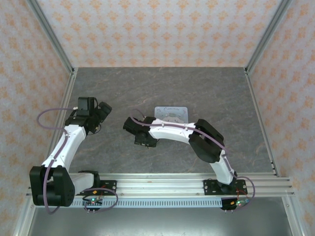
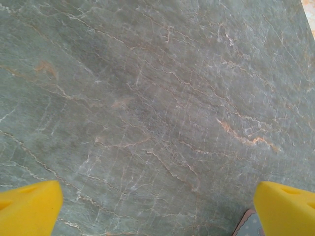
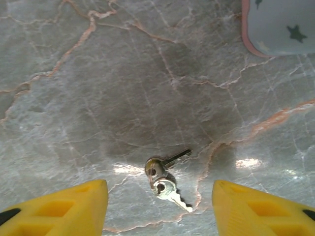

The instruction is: Unlock a padlock with a key

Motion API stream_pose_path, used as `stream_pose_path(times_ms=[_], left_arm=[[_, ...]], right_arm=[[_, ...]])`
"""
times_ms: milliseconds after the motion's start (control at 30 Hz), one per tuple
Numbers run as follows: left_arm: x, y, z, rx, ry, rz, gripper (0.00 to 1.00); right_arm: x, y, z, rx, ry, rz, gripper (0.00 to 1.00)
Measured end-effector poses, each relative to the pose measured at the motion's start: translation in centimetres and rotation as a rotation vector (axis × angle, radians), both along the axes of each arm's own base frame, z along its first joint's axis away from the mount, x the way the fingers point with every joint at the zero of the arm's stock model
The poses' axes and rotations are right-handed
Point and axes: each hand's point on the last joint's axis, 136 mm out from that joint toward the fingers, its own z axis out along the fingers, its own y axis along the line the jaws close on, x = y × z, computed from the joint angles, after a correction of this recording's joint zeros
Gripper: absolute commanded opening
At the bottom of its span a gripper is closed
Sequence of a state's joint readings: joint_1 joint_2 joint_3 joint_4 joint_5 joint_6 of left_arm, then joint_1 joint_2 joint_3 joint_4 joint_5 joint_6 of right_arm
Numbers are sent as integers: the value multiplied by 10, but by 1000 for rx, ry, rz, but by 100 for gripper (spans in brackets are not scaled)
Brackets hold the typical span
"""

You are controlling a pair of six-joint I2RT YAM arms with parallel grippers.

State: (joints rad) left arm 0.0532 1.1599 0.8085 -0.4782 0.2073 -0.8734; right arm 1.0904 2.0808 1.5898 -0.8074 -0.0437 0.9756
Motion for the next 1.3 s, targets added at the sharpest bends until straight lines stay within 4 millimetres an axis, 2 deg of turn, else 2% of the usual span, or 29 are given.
stream_pose_path(times_ms=[333,667,1100,1300], left_arm=[[-3,4,-5,-24,10,11,100],[-1,3,-7,-38,0,6,100],[-2,0,-9,-48,3,-1,100],[-5,-2,-14,-60,11,-10,100]], right_arm=[[1,3,-17,-34,21,-12,52],[0,-1,-21,-73,36,-12,43],[2,3,-21,-64,30,-7,16],[2,2,-19,-31,5,-7,0]])
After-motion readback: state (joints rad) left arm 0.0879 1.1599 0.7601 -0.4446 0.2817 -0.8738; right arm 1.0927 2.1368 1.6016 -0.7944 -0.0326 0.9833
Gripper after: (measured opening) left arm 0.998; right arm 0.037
